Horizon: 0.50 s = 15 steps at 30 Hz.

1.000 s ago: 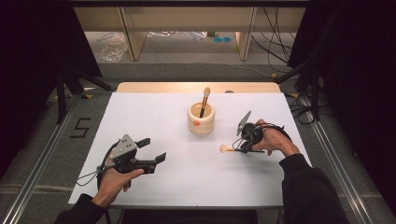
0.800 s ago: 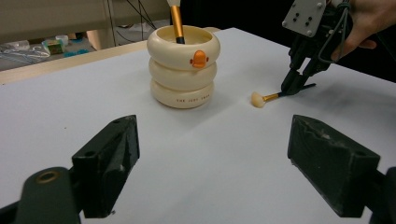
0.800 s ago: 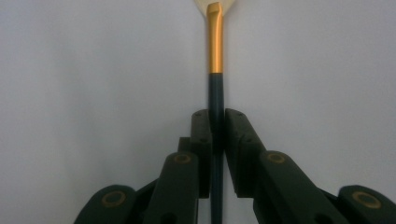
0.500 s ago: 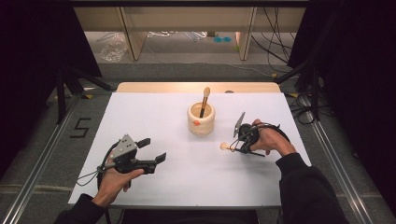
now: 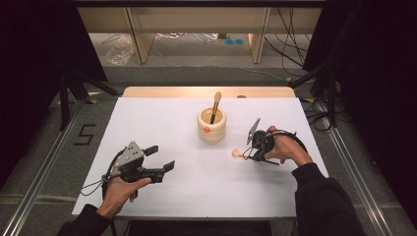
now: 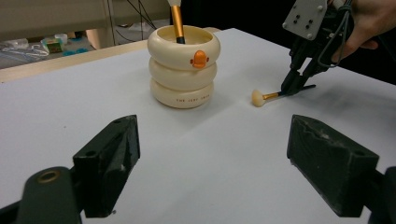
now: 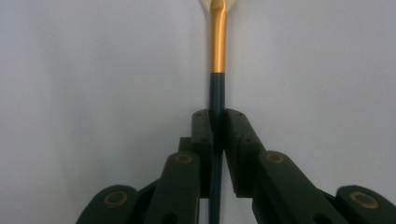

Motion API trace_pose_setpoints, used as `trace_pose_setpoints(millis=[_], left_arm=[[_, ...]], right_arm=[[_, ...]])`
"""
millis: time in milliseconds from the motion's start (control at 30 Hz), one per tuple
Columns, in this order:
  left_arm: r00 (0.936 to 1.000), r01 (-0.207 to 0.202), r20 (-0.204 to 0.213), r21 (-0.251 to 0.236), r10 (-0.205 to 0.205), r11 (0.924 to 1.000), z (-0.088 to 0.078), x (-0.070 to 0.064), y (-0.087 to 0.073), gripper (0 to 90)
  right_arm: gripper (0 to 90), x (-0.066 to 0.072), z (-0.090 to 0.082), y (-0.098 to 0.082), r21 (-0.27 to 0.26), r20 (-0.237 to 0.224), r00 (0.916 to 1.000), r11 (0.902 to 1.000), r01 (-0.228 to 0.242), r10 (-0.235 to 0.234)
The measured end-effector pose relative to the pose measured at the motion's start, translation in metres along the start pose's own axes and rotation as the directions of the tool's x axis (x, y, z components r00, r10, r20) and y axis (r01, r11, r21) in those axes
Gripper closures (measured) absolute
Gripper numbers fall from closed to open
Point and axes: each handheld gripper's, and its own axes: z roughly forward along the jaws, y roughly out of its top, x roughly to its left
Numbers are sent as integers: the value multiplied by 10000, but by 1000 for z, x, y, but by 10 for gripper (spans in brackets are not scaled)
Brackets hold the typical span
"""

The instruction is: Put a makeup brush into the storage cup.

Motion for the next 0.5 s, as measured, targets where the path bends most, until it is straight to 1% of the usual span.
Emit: trace_pose_setpoints(millis=[33,67,100,133,167,233,267,367,400,467,500], left_arm=[[10000,47,10,-2,-47,10000,0,0,0,172],[10000,72,-13,-14,-72,10000,0,0,0,172],[9999,115,-24,-15,-115,9999,0,0,0,172],[10000,95,-22,-30,-95,10000,0,0,0,172],[10000,28,-10,-17,-28,10000,0,0,0,172],[10000,42,-2,-15,-42,10000,1,0,0,172],[10000,43,0,-20,-43,10000,1,0,0,172],[10000,39,-15,-30,-39,10000,0,0,0,172],[9999,145,-57,-41,-145,9999,0,0,0,172],[9999,135,-57,-41,-135,9999,0,0,0,172],[9999,126,-58,-37,-126,9999,0,0,0,172]], right_arm=[[835,0,0,-1,-133,-43,9999,9999,-99,98],[835,0,-1,-3,-261,-36,10000,9996,-53,52],[835,0,-1,-4,-407,-11,9998,9990,-181,180],[835,-1,-2,-5,-500,3,9999,9987,-126,126],[835,-1,-4,-7,-628,33,9999,9979,-166,168],[835,-1,-6,-8,-849,69,9998,9962,-199,206],[835,-1,-8,-9,-984,34,9998,9949,-202,207],[835,-1,-12,-11,-1248,139,9996,9919,-242,262],[835,-1,-14,-11,-1369,183,9995,9903,-240,267],[835,0,-16,-11,-1649,165,9992,9858,-319,351],[835,0,-17,-11,-1735,266,9990,9843,-312,363]])
